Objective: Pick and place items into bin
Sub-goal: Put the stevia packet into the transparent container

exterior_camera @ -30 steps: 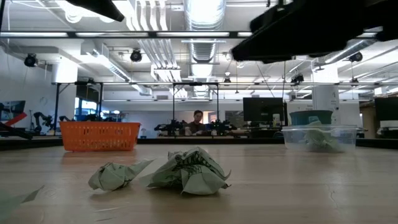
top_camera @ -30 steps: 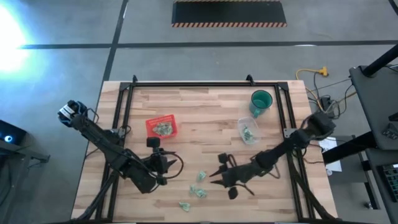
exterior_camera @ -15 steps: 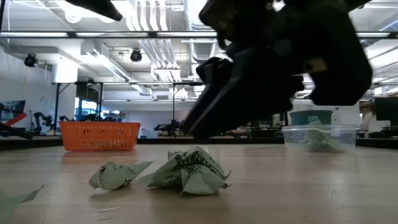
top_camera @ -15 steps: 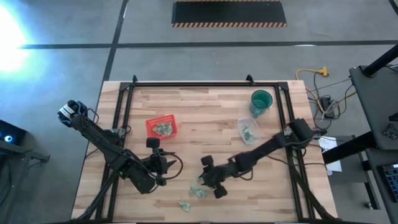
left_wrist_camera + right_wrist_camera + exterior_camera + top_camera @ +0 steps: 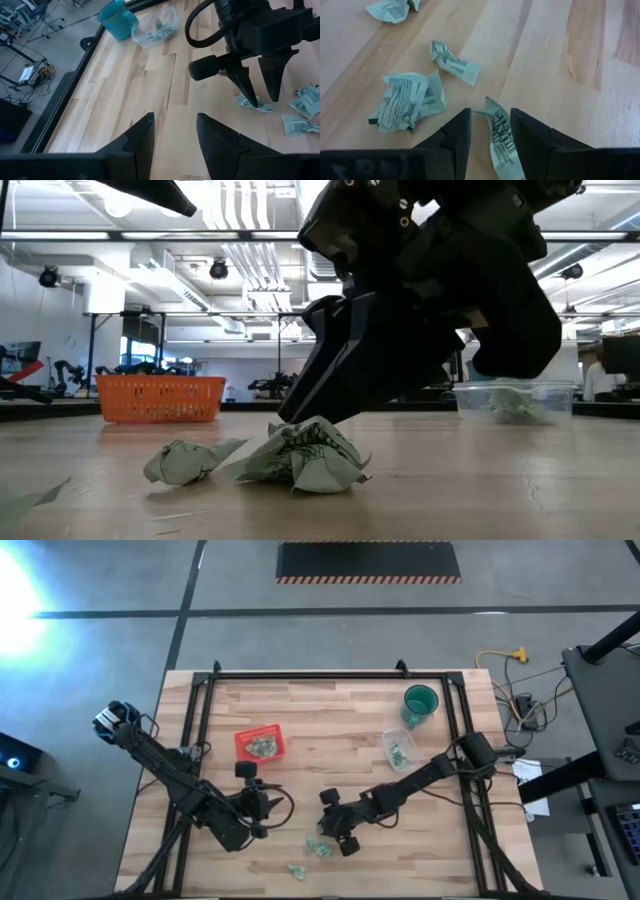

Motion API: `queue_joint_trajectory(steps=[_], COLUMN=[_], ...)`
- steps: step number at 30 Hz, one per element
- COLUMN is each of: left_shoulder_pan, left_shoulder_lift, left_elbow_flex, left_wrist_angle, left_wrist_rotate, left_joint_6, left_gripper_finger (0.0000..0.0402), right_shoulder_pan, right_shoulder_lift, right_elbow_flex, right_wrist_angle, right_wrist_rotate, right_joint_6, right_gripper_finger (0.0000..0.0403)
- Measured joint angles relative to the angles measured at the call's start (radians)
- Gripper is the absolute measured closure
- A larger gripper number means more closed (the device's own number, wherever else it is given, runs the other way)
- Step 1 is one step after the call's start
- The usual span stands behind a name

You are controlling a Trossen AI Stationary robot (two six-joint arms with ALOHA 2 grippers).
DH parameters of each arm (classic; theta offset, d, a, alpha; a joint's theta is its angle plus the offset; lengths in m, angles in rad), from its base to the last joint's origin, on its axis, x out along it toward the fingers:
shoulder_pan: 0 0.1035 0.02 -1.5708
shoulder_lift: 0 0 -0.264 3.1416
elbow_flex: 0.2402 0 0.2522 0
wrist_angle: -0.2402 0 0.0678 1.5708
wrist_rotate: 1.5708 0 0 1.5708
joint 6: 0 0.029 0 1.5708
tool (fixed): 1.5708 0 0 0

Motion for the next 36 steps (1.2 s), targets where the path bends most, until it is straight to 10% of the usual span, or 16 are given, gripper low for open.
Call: queue_joint_trajectory(steps=[19, 36], left_shoulder_pan=[0.0, 0.0], left_shoulder_lift=[0.0, 0.0], left_elbow_flex=[-0.003, -0.004], left_wrist_angle=[0.001, 0.002], left_wrist_rotate=[0.0, 0.0], left_joint_6=[0.0, 0.0], left_gripper_finger=[0.0272, 0.0272], right_shoulder_pan=[-0.011, -0.009], right_shoulder_lift=[0.004, 0.009], right_elbow_flex=[-0.009, -0.011], right_wrist_angle=[0.0, -0.02], right_wrist_rotate=[0.001, 0.008], right_joint_6=[0.007, -0.067], right_gripper_finger=[0.029, 0.0391])
